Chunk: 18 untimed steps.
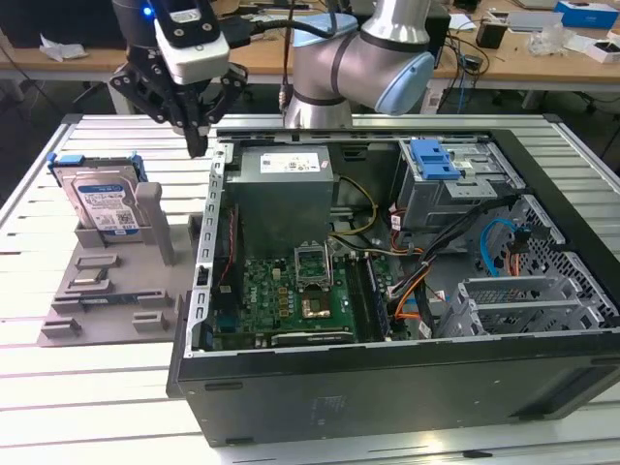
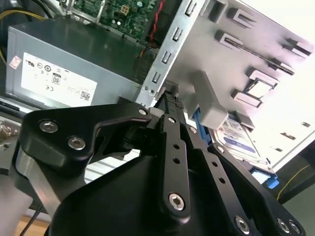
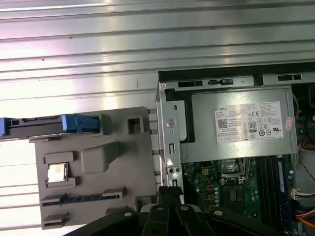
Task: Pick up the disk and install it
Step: 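Reach for the disk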
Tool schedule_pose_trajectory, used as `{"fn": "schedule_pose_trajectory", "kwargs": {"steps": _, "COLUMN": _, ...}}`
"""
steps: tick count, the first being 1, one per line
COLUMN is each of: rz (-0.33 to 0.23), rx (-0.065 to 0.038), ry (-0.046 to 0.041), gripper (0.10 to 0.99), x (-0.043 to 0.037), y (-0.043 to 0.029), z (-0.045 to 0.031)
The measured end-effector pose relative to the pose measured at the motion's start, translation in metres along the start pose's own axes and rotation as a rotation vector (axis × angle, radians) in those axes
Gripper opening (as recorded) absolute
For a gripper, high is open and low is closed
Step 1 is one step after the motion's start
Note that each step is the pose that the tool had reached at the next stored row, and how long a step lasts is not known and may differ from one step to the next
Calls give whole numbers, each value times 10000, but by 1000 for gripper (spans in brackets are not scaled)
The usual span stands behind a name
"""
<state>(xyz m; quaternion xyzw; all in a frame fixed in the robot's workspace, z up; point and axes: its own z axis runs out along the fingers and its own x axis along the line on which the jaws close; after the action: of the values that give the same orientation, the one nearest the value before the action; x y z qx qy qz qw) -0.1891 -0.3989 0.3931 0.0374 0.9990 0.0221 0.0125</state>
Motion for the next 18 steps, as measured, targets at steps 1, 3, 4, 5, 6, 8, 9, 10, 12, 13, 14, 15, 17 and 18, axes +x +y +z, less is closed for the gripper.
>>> {"fn": "schedule_pose_trajectory", "kwargs": {"steps": 1, "rz": 0, "rx": 0, "ry": 0, "gripper": 106, "x": 28, "y": -2, "z": -1}}
{"fn": "schedule_pose_trajectory", "kwargs": {"steps": 3, "rz": 1, "rx": 1, "ry": 1, "gripper": 106, "x": 110, "y": -8, "z": -2}}
{"fn": "schedule_pose_trajectory", "kwargs": {"steps": 4, "rz": 1, "rx": 1, "ry": 0, "gripper": 106, "x": 143, "y": -11, "z": -2}}
{"fn": "schedule_pose_trajectory", "kwargs": {"steps": 5, "rz": 0, "rx": 0, "ry": 0, "gripper": 106, "x": 166, "y": -12, "z": -2}}
{"fn": "schedule_pose_trajectory", "kwargs": {"steps": 6, "rz": 0, "rx": 0, "ry": 0, "gripper": 106, "x": 190, "y": -14, "z": -3}}
{"fn": "schedule_pose_trajectory", "kwargs": {"steps": 8, "rz": 1, "rx": 0, "ry": 0, "gripper": 106, "x": 244, "y": -18, "z": -3}}
{"fn": "schedule_pose_trajectory", "kwargs": {"steps": 9, "rz": 2, "rx": 0, "ry": 0, "gripper": 106, "x": 273, "y": -20, "z": -3}}
{"fn": "schedule_pose_trajectory", "kwargs": {"steps": 10, "rz": 1, "rx": 0, "ry": 0, "gripper": 106, "x": 295, "y": -22, "z": -3}}
{"fn": "schedule_pose_trajectory", "kwargs": {"steps": 12, "rz": 0, "rx": 1, "ry": 1, "gripper": 106, "x": 348, "y": -26, "z": -4}}
{"fn": "schedule_pose_trajectory", "kwargs": {"steps": 13, "rz": -1, "rx": 0, "ry": 0, "gripper": 106, "x": 392, "y": -30, "z": -4}}
{"fn": "schedule_pose_trajectory", "kwargs": {"steps": 14, "rz": 1, "rx": 0, "ry": 0, "gripper": 106, "x": 430, "y": -32, "z": -4}}
{"fn": "schedule_pose_trajectory", "kwargs": {"steps": 15, "rz": 2, "rx": 0, "ry": 0, "gripper": 106, "x": 453, "y": -34, "z": -4}}
{"fn": "schedule_pose_trajectory", "kwargs": {"steps": 17, "rz": 1, "rx": 0, "ry": 0, "gripper": 106, "x": 500, "y": -37, "z": -5}}
{"fn": "schedule_pose_trajectory", "kwargs": {"steps": 18, "rz": 1, "rx": 0, "ry": 0, "gripper": 106, "x": 526, "y": -39, "z": -5}}
